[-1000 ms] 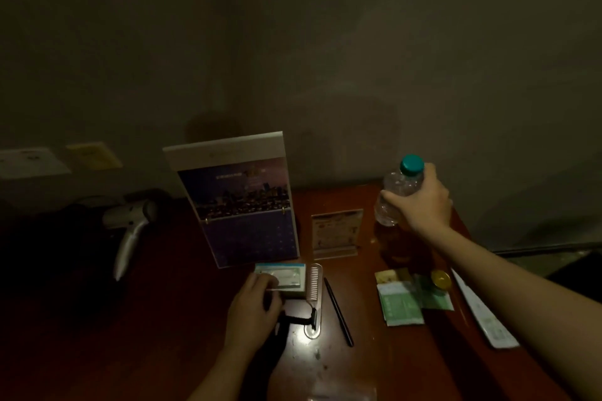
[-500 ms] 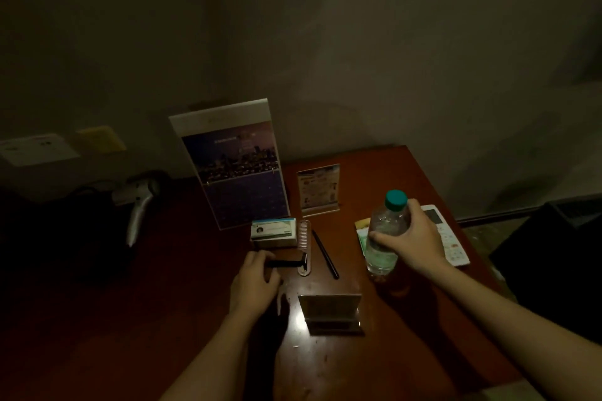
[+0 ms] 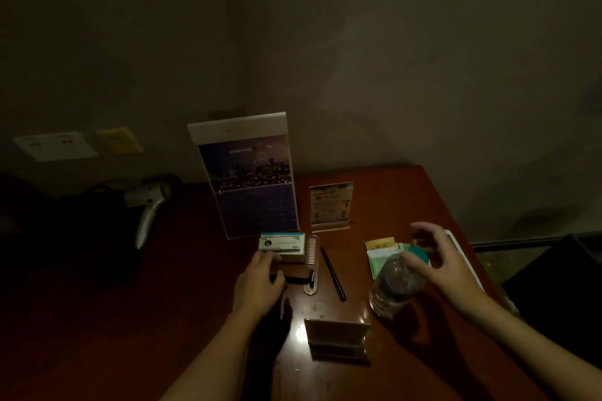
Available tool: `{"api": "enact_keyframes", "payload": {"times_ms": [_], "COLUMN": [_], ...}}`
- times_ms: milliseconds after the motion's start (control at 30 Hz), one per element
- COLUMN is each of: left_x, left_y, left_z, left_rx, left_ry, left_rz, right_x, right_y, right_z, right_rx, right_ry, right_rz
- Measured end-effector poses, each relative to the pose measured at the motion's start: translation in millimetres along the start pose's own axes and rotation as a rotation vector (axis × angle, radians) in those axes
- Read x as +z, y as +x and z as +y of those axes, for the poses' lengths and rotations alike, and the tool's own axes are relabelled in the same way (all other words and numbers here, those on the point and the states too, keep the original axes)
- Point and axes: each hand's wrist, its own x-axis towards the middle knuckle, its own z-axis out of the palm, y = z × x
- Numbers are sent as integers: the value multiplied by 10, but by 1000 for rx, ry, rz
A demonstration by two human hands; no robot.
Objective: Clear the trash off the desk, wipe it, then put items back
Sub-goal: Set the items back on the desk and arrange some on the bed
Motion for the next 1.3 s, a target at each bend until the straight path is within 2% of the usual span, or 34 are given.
{"api": "enact_keyframes", "payload": {"times_ms": [67, 133, 267, 367, 500, 800, 967, 1133, 1300], "left_x": [16, 43, 117, 162, 212, 305, 359, 314, 286], "left_y": [94, 206, 447, 632, 843, 1250, 1286, 1241, 1159], "left_z": [14, 84, 193, 133, 15, -150, -208, -216, -260], "left_rx": [7, 19, 70, 51, 89, 97, 85, 67, 96], "left_ry": [4, -4, -19, -38, -36, -80, -146, -128, -33], "left_rz": [2, 1, 4, 14, 43, 53, 42, 65, 107], "right_x": [-49, -30, 146, 363, 622, 728, 884, 1021, 889], "right_y": [269, 651, 1366, 1698, 1965, 2736, 2975, 3043, 2847], "right_z": [-219, -308, -290, -208, -53, 22, -1, -37, -158], "right_rx": [-52, -98, -189, -181, -156, -292, -307, -231, -126], "right_ry": [25, -89, -511, -646, -615, -585, -537, -533, -714], "right_rz": [65, 56, -206, -291, -343, -136, -128, -141, -194]}}
